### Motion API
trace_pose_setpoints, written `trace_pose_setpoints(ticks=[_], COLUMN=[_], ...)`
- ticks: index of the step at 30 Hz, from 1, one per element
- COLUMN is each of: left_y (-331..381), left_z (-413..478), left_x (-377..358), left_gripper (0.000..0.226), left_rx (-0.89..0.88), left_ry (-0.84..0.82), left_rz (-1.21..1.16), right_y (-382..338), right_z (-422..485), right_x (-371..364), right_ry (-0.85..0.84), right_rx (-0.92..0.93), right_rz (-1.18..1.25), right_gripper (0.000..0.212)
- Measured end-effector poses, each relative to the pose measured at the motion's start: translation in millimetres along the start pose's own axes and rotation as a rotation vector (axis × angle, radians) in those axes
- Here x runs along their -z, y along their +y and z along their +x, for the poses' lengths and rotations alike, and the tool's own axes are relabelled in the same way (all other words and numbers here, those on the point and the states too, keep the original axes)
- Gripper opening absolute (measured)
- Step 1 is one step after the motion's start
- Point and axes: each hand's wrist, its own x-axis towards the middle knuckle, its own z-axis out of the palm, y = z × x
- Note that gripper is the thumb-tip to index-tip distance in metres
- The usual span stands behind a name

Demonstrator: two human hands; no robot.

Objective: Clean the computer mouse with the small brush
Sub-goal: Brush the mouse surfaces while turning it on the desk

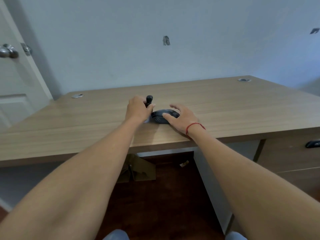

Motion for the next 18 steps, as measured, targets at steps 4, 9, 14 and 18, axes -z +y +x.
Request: trace_pose_setpoints(ticks=[4, 9, 14, 18], left_y=[-1, 1, 7, 3], left_z=[-4, -2, -3, -10], left_x=[0, 8, 4, -2], left_gripper=[0.037, 0.039, 0.037, 0.031], left_rx=[-0.047, -0.015, 0.069, 0.046], left_ry=[-0.018, 0.05, 0.118, 0.063], left_rz=[-0.07, -0.184, -0.274, -0.272], right_y=[-4, -6, -8, -4], right_z=[-6, -5, -5, 2], right_x=[5, 7, 7, 1], right_ry=[0.145, 0.057, -0.081, -0.016], right_rx=[-0.1, -0.088, 0.019, -0.003], right_rz=[-0.171, -0.114, -0.082, -0.138], right_gripper=[0.062, 0.044, 0.04, 0.038])
